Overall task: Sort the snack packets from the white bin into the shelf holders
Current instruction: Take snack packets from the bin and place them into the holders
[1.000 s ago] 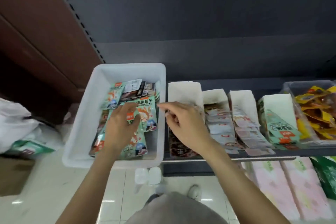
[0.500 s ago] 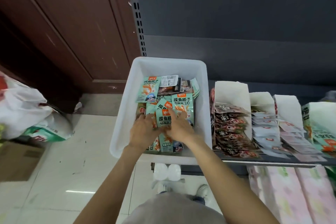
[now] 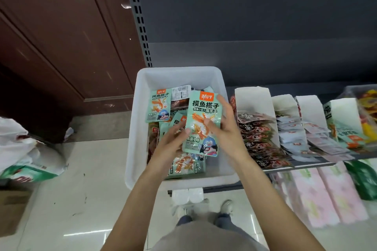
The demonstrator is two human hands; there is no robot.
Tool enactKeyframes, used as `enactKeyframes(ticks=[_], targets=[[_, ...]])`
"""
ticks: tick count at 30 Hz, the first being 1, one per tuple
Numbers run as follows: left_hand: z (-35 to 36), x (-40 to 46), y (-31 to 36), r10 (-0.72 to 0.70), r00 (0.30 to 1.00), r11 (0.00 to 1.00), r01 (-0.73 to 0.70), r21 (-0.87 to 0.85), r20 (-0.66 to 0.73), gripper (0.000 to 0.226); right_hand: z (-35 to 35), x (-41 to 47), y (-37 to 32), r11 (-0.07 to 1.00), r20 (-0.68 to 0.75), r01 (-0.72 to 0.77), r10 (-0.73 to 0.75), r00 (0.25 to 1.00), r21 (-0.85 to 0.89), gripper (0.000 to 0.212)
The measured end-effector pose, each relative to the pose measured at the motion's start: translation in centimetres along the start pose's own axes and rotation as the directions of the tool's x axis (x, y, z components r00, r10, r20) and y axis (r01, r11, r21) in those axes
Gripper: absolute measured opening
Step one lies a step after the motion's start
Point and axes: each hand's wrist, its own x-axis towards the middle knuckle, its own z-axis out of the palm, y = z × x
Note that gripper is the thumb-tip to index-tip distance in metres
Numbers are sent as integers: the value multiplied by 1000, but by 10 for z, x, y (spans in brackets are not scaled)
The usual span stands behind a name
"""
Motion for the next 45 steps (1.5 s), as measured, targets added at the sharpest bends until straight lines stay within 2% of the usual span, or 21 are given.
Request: enactKeyframes(ticks=[1, 3, 6, 9, 12, 14, 16, 19, 23, 27, 29, 31, 34, 37, 40, 42, 45], targets=[[5, -1, 0, -7, 999, 999, 9, -41, 41, 53, -4, -6, -7, 997, 13, -14, 13, 1000, 75, 59], [18, -2, 3, 70, 994, 998, -70, 3, 79, 39, -15, -16, -16, 989, -7, -8, 9, 1000, 145, 62], [38, 1, 9, 174, 983, 978, -180, 106, 63, 24, -42, -22, -26, 985, -156, 17, 10, 988, 170, 69], [56, 4, 17, 248, 956, 935, -278, 220, 155, 22, -84, -27, -42, 997, -255, 50, -31, 966, 66, 57], [88, 3, 29, 289, 905, 867, -386, 314, 313, 22, -135, -35, -54, 992, -172, 44, -64, 983, -116, 29], [120, 2, 37, 283, 863, 803, -452, 389, 418, 23, -173, -43, -59, 993, -131, 19, -34, 991, -115, 20], [158, 4, 40, 294, 815, 694, -542, 475, 499, 24, -213, -54, -66, 995, -135, 23, -37, 990, -99, 20], [226, 17, 37, 361, 733, 511, -673, 535, 577, 21, -275, -69, -78, 985, -202, 120, -144, 969, -128, 18], [323, 47, 15, 485, 704, 395, -706, 588, 519, 20, -357, -74, -84, 922, -372, 270, -362, 855, -278, 32], [391, 82, -19, 585, 710, 301, -640, 708, 393, 19, -428, -65, -68, 817, -438, 273, -518, 735, -508, 28], [406, 96, -35, 588, 729, 257, -580, 773, 351, 32, -452, -57, -56, 740, -395, 271, -587, 706, -616, 17], [409, 109, -50, 541, 777, 198, -488, 850, 320, 46, -465, -47, -48, 632, -320, 259, -651, 688, -730, 7], [406, 120, -64, 421, 860, 77, -351, 933, 289, 58, -463, -30, -38, 498, -213, 251, -700, 682, -830, 6], [405, 124, -70, 334, 902, -2, -288, 958, 272, 67, -458, -10, -27, 361, -93, 241, -702, 706, -901, 7], [407, 124, -72, 311, 917, -66, -240, 968, 249, 77, -455, 7, -20, 138, 101, 247, -648, 755, -959, 15], [408, 126, -71, 294, 922, -98, -233, 967, 252, 80, -455, 15, -15, 11, 255, 318, -573, 779, -948, 19], [406, 130, -70, 272, 924, -107, -248, 963, 268, 80, -460, 17, -8, -74, 402, 416, -456, 794, -906, 9]])
